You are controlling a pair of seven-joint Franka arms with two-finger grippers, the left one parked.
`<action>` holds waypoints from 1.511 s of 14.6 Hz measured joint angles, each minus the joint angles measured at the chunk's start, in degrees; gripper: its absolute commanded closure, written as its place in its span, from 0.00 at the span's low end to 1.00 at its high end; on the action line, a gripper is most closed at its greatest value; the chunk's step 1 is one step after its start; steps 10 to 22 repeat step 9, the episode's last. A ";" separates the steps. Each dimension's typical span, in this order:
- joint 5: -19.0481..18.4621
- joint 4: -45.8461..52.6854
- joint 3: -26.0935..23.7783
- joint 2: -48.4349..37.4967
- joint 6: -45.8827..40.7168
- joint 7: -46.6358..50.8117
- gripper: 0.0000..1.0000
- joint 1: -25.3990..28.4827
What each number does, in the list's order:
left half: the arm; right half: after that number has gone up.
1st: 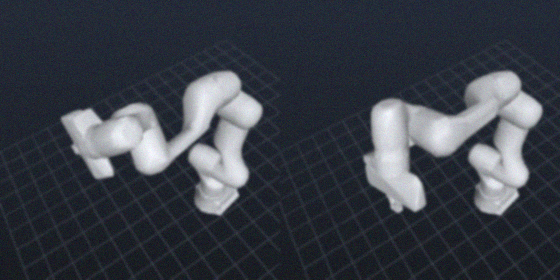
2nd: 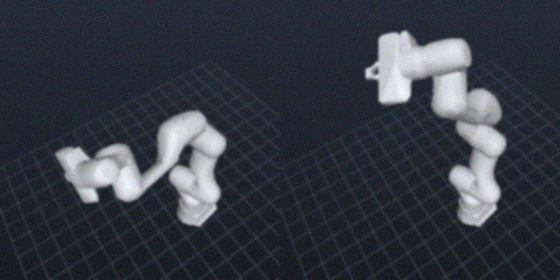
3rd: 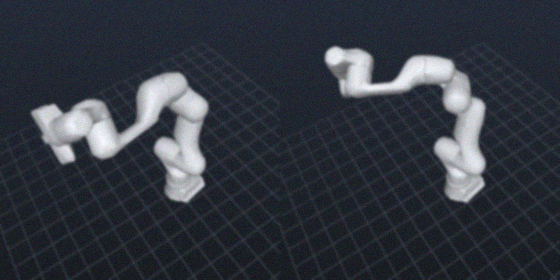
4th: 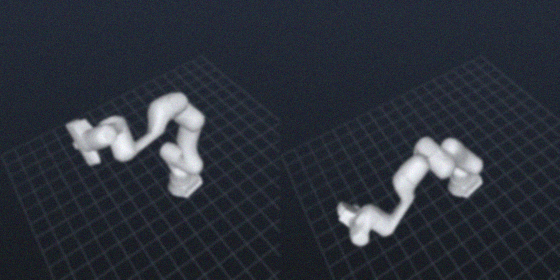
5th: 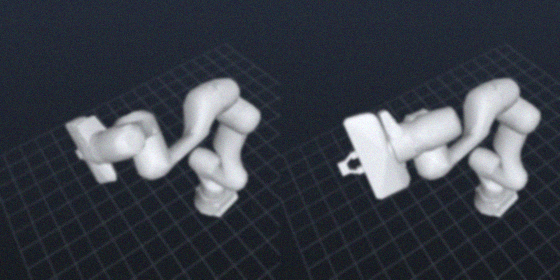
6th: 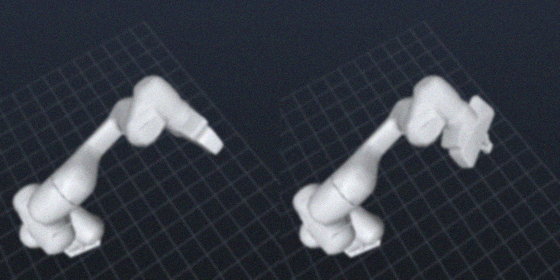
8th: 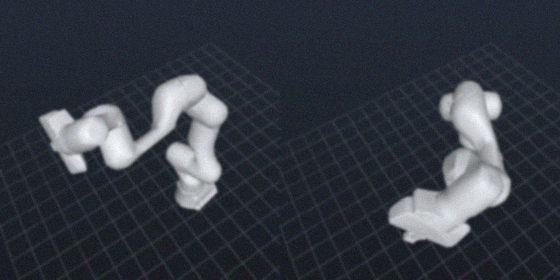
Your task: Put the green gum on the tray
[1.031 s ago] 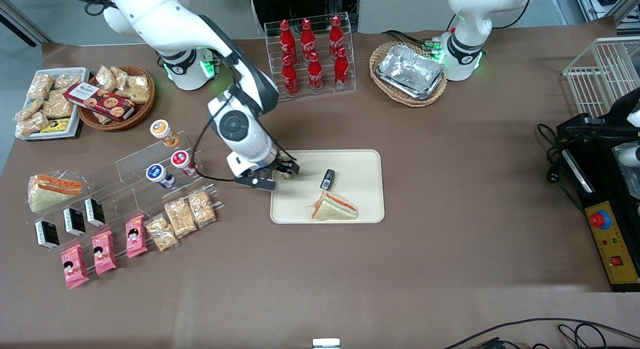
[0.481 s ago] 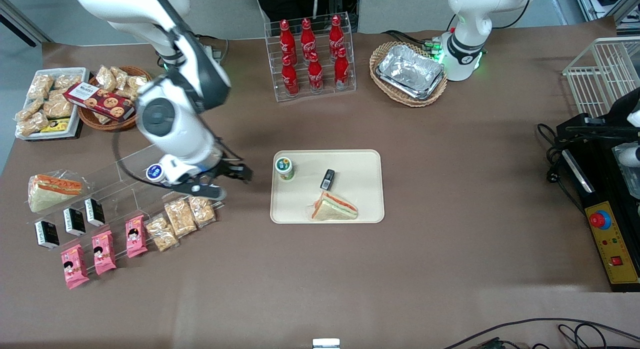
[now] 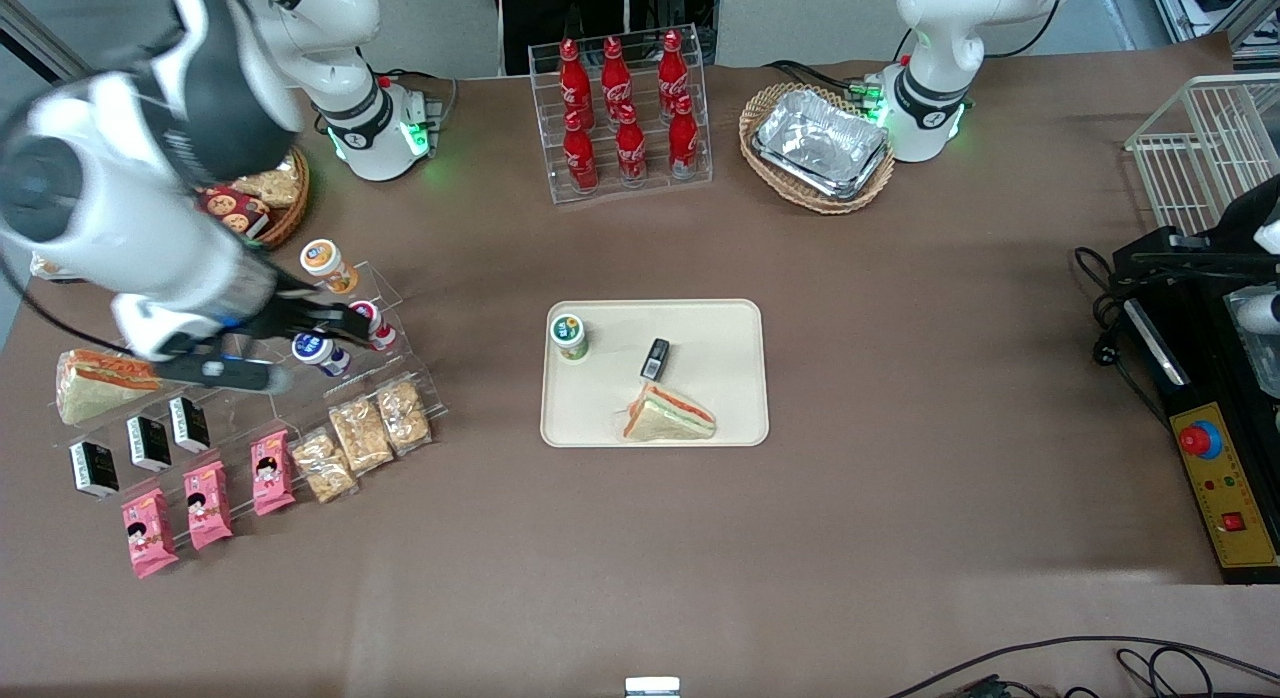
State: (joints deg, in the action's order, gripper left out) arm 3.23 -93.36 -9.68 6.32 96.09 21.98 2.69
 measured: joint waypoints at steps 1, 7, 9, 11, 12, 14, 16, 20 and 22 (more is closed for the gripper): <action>0.01 0.31 0.11 -0.78 -0.81 -2.00 0.00 -1.75; 0.47 4.95 5.74 -2.36 -7.04 -12.41 0.00 -5.33; 0.50 5.19 8.68 -2.35 -8.04 -16.01 0.00 -5.42; 0.50 5.19 8.68 -2.35 -8.04 -16.01 0.00 -5.42; 0.50 5.19 8.68 -2.35 -8.04 -16.01 0.00 -5.42; 0.50 5.19 8.68 -2.35 -8.04 -16.01 0.00 -5.42; 0.50 5.19 8.68 -2.35 -8.04 -16.01 0.00 -5.42; 0.50 5.19 8.68 -2.35 -8.04 -16.01 0.00 -5.42; 0.50 5.19 8.68 -2.35 -8.04 -16.01 0.00 -5.42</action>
